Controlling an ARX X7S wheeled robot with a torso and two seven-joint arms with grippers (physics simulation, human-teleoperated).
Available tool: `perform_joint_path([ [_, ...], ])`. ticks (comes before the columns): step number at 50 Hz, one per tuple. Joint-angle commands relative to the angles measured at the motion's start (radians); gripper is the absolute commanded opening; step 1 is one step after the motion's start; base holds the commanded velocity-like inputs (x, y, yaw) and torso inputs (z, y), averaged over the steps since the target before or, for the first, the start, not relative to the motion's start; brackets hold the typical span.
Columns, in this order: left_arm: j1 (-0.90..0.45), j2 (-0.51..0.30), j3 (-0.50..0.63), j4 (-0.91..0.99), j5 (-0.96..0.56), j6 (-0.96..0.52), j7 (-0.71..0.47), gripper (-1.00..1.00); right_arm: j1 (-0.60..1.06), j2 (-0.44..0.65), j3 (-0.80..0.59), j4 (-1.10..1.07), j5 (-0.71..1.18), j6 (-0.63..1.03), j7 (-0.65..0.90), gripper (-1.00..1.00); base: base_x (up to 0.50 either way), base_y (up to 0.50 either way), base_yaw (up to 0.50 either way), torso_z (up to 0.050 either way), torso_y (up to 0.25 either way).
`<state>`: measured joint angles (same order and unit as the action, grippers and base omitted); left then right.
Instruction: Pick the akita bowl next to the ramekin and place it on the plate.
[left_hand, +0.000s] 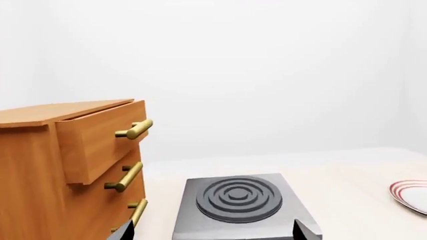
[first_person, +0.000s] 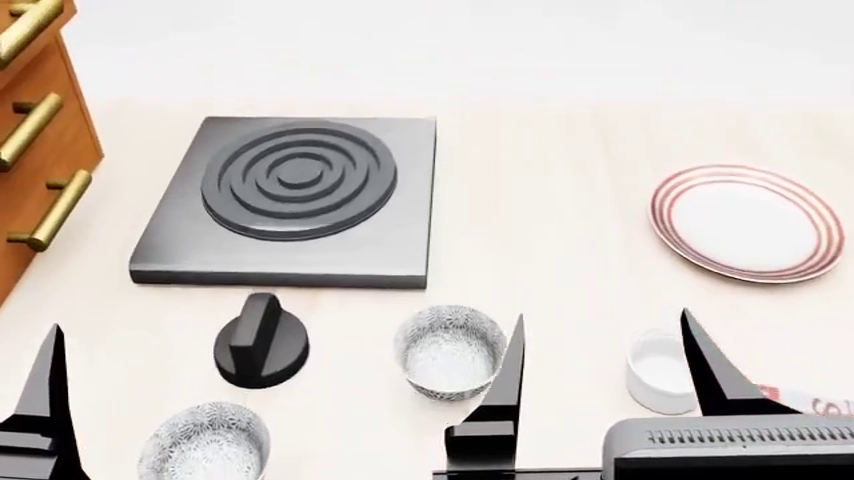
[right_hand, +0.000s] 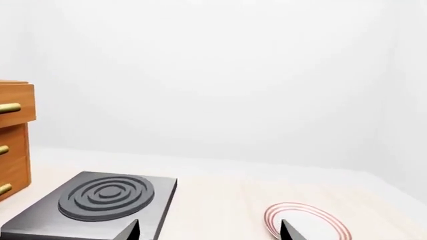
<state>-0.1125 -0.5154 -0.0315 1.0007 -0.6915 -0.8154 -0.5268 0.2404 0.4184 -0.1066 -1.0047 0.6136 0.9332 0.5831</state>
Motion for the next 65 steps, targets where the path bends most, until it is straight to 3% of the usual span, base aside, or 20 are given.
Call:
perform_joint_path([
  [1, 0.006, -0.011, 0.009, -0.006, -0.004, 0.016, -0.010, 1.00, -0.002, 0.011, -0.006, 0.002, 0.013, -0.014, 0.016, 1.00, 0.46, 0.00, 0.00, 0.000, 0.000],
  [43, 0.001, -0.042, 0.031, -0.015, -0.033, 0.039, -0.050, 1.00, 0.006, 0.049, -0.029, 0.010, 0.049, -0.049, 0.068, 1.00, 0.47, 0.00, 0.00, 0.000, 0.001],
  [65, 0.009, -0.054, 0.048, -0.031, -0.033, 0.058, -0.056, 1.00, -0.012, 0.063, -0.064, 0.032, 0.039, -0.082, 0.071, 1.00, 0.00, 0.00, 0.00, 0.000, -0.055],
])
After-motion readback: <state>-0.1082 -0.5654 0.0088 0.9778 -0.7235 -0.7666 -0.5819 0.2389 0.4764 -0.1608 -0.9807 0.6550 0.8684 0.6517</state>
